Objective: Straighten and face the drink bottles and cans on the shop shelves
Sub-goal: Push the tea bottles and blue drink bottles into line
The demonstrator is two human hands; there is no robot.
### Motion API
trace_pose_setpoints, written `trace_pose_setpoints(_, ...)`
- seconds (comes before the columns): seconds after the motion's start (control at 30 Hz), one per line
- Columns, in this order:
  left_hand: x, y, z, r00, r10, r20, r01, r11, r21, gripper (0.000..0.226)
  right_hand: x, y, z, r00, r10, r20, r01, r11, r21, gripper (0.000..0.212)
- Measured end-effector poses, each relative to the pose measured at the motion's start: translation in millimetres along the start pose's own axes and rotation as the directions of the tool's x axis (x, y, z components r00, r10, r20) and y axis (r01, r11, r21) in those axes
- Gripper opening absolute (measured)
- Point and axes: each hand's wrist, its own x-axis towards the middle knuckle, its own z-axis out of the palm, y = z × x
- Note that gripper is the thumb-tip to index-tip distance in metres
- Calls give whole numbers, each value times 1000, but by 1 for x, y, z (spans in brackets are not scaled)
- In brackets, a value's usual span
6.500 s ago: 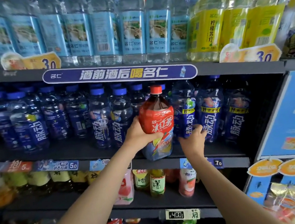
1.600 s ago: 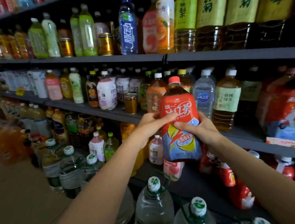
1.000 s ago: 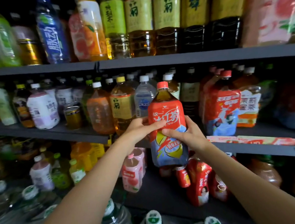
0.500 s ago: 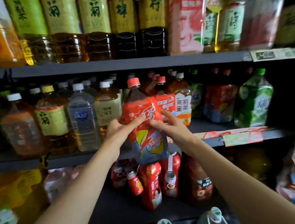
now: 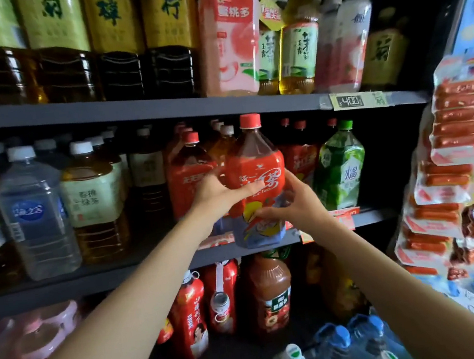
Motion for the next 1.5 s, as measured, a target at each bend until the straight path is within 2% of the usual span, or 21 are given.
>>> trace_pose_setpoints(0.1,29,1,37,994,17,105,-24,997,67,64,16,24,-32,997,-16,-79,18,1000,21,91)
trace_pose_setpoints(0.2,52,-2,70,985,87,147,-104,988,111,77,36,53,-56,992,-25,-126,29,999,29,92)
trace_pose_setpoints(0.33,76,-7,107,988,110,108,-129,974,187,78,55,81,-70,987,28,-161,-6,991,134,72)
trace_pose_setpoints(0.43,91,-20,121,997,14,73,-27,983,180,69,61,93,-73,988,20,-150,-4,994,109,64)
trace_pose_setpoints(0.53,100,-36,133,996,-85,42,78,988,137,64,63,102,-74,987,43,-157,-43,999,5,64)
trace_pose_setpoints(0.6,104,-40,142,994,-110,8,108,983,148,66,61,103,-77,967,34,-252,-69,989,-132,52)
trace_pose_setpoints(0.67,106,-40,148,991,-135,-16,136,977,161,66,55,102,-86,884,-15,-467,-91,975,-203,39)
trace_pose_setpoints(0.7,106,-40,148,989,-144,-21,146,974,172,67,52,102,-93,819,-39,-573,-112,968,-226,40)
trace_pose_setpoints(0.73,105,-40,147,989,-147,-17,148,971,190,68,51,104,-101,767,-30,-641,-165,956,-241,50)
trace_pose_setpoints(0.77,104,-41,146,988,-153,-7,151,966,209,68,52,106,-108,748,37,-663,-258,936,-238,67)
trace_pose_setpoints(0.83,100,-45,145,981,-194,22,182,950,255,68,60,114,-115,771,272,-576,-458,865,-205,102)
trace_pose_setpoints(0.9,92,-49,146,971,-234,36,213,928,305,64,67,124,-109,788,386,-479,-523,831,-190,118)
trace_pose_setpoints(1.03,87,-52,146,972,-233,36,204,910,362,66,72,137,-101,803,323,-501,-443,886,-140,115)
trace_pose_setpoints(1.27,90,-55,147,973,-230,7,209,897,390,68,60,147,-100,759,196,-621,-280,959,-40,105)
trace_pose_setpoints(1.5,90,-54,175,984,-175,-24,169,895,413,69,40,138,-119,642,71,-763,-94,995,14,100)
